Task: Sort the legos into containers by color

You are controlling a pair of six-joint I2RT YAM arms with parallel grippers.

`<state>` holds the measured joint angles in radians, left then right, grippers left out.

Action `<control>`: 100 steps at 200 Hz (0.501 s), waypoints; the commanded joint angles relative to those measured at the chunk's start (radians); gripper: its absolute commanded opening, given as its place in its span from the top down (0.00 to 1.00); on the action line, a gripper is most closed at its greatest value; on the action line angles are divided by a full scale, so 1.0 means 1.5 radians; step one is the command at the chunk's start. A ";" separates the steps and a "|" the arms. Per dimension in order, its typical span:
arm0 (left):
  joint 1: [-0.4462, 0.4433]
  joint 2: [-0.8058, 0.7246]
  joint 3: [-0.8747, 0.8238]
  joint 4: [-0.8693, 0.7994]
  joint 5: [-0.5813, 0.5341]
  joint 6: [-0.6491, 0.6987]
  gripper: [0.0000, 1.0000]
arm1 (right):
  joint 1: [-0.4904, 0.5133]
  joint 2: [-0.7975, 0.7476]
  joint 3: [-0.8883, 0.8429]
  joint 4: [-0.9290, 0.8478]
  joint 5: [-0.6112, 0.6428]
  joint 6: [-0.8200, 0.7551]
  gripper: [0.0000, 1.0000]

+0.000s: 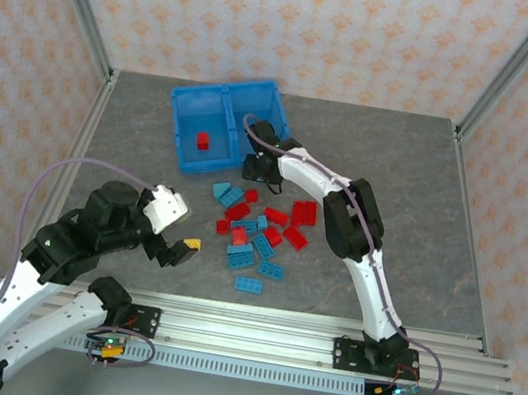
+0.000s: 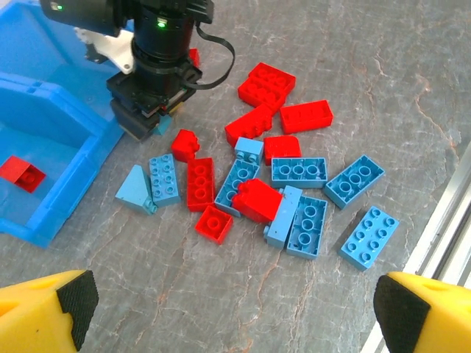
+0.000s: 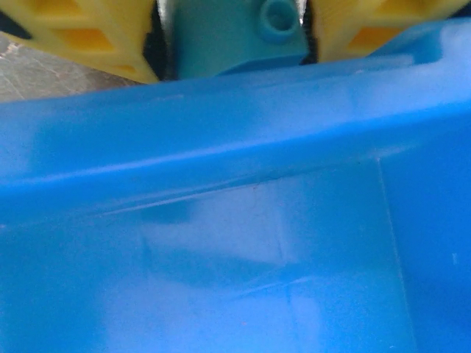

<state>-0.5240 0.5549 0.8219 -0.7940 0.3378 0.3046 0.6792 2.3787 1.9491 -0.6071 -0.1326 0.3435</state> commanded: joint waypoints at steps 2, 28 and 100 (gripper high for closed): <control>-0.004 -0.022 -0.018 0.024 -0.025 -0.030 0.00 | 0.017 -0.002 -0.060 -0.017 -0.005 0.010 0.57; -0.004 -0.030 -0.025 0.040 -0.022 -0.045 0.00 | 0.017 -0.059 -0.129 0.005 0.016 0.011 0.62; -0.004 -0.024 -0.049 0.135 0.104 -0.098 0.00 | 0.018 -0.318 -0.313 0.122 0.056 0.018 0.64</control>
<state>-0.5240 0.5198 0.7700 -0.6910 0.3874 0.2077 0.7025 2.0594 1.5154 -0.5030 -0.0948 0.3557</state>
